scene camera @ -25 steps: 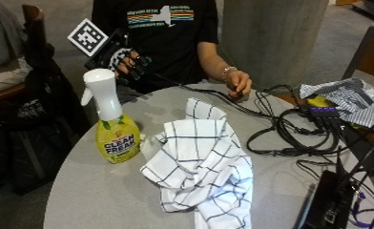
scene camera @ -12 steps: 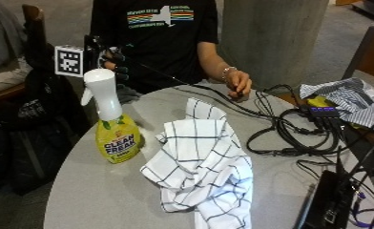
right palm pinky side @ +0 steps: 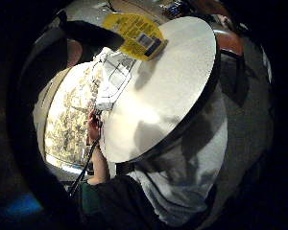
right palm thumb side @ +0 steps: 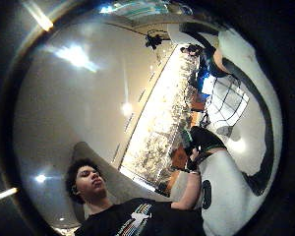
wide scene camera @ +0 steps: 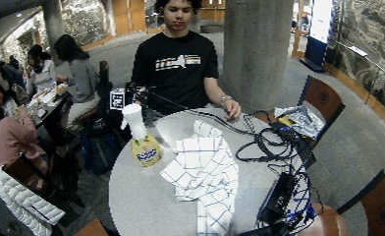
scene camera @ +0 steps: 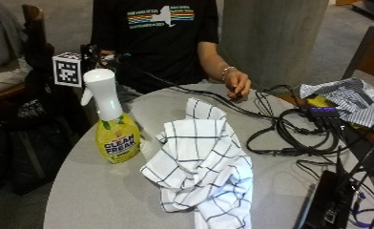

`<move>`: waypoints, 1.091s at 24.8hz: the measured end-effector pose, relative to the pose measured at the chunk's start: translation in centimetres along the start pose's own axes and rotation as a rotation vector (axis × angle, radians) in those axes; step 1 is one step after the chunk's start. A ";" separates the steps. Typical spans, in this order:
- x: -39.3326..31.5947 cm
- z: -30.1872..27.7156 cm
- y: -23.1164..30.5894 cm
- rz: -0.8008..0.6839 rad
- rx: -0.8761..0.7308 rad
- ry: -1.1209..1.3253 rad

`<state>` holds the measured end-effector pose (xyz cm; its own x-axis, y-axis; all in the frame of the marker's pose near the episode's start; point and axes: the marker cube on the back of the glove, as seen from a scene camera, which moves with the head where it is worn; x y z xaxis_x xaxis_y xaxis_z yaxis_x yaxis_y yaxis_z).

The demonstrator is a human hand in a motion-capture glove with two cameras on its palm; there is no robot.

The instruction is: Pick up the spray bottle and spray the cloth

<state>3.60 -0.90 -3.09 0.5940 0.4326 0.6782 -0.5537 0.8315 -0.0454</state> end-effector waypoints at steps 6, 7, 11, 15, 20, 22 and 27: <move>1.2 0.7 -3.1 0.035 0.015 0.052; 1.2 0.8 -3.9 0.033 0.024 0.061; 1.7 1.1 -7.4 0.035 0.072 0.084; 2.2 1.5 -10.3 0.044 0.103 0.107; 2.9 1.9 -12.7 0.057 0.123 0.146; 3.0 2.1 -13.3 0.060 0.138 0.159; 3.1 2.0 -13.7 0.031 0.222 0.159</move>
<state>11.91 -11.63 1.11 0.6490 0.5208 0.5547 -0.6774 0.7274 0.1096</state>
